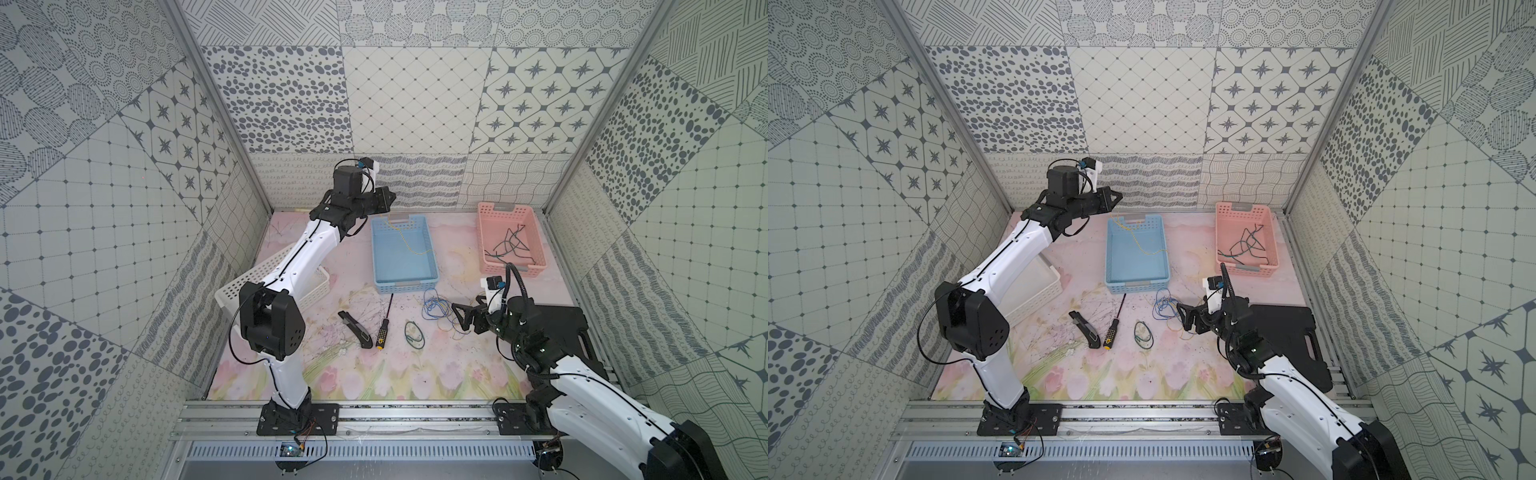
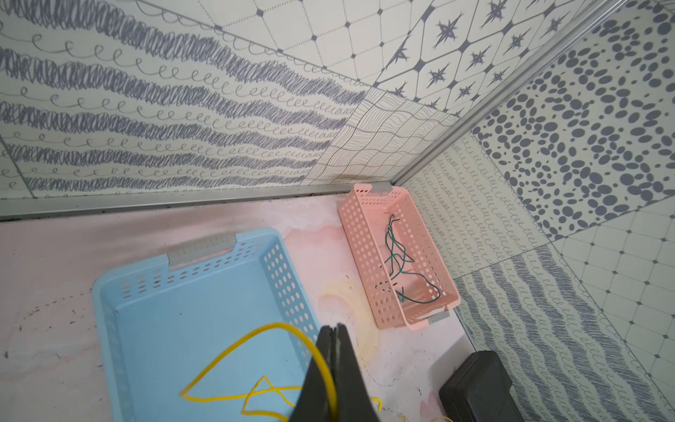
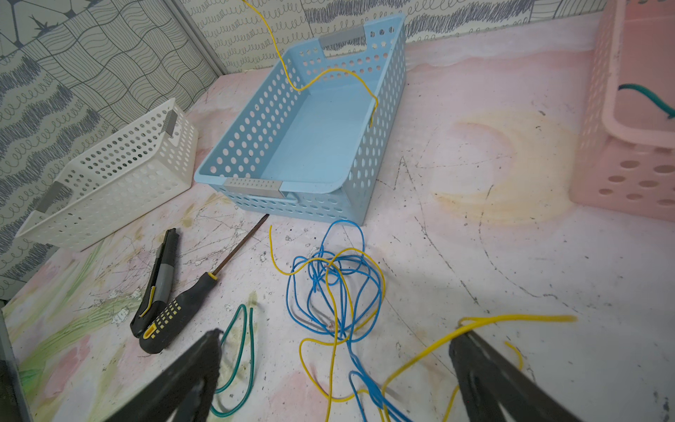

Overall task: Untangle and sort cables by color
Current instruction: Place the cable in the bin.

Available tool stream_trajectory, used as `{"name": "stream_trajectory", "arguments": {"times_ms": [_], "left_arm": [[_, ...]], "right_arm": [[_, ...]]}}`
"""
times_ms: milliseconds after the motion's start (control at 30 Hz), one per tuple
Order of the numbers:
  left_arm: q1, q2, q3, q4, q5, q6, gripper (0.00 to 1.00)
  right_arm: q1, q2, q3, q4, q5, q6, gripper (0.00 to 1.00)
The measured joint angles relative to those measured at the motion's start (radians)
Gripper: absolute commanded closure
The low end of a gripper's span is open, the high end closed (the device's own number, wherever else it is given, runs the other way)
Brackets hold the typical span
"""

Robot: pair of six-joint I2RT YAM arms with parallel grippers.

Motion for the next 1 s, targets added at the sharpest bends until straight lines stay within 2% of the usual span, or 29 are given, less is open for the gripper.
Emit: {"name": "stream_trajectory", "arguments": {"times_ms": [233, 267, 300, 367, 400, 467, 633, 733, 833, 1000], "left_arm": [[0.001, 0.127, 0.032, -0.046, 0.005, 0.034, 1.00], [0.001, 0.149, 0.035, -0.058, 0.004, 0.040, 0.96], [0.001, 0.166, 0.039, -0.070, 0.003, 0.043, 0.83], [0.001, 0.202, 0.044, -0.099, 0.002, 0.049, 0.49], [0.001, 0.213, 0.047, -0.111, 0.002, 0.055, 0.40], [0.001, 0.230, 0.058, -0.146, -0.002, 0.055, 0.31], [0.001, 0.206, 0.058, -0.206, -0.027, 0.070, 0.27], [0.001, 0.127, -0.010, -0.200, -0.045, 0.077, 0.27], [0.001, 0.013, -0.155, -0.129, -0.026, 0.067, 0.30], [-0.037, -0.194, -0.523, 0.122, 0.068, -0.023, 0.33]], "right_arm": [[-0.001, 0.004, 0.000, 0.004, 0.000, 0.006, 0.01], [-0.002, 0.004, 0.000, 0.004, 0.000, 0.006, 0.01], [-0.003, 0.004, 0.000, 0.004, 0.000, 0.006, 0.00], [-0.006, 0.005, 0.000, 0.005, -0.002, 0.008, 0.00], [-0.008, 0.005, 0.000, 0.005, -0.003, 0.010, 0.00], [-0.010, 0.011, 0.000, 0.012, -0.017, 0.014, 0.00], [-0.018, 0.042, 0.000, 0.021, -0.070, 0.037, 0.01], [-0.023, 0.058, 0.002, 0.017, -0.111, 0.048, 0.00], [-0.028, 0.058, 0.015, 0.014, -0.156, 0.056, 0.00], [-0.041, 0.083, 0.112, -0.043, -0.216, 0.090, 0.01]]}}
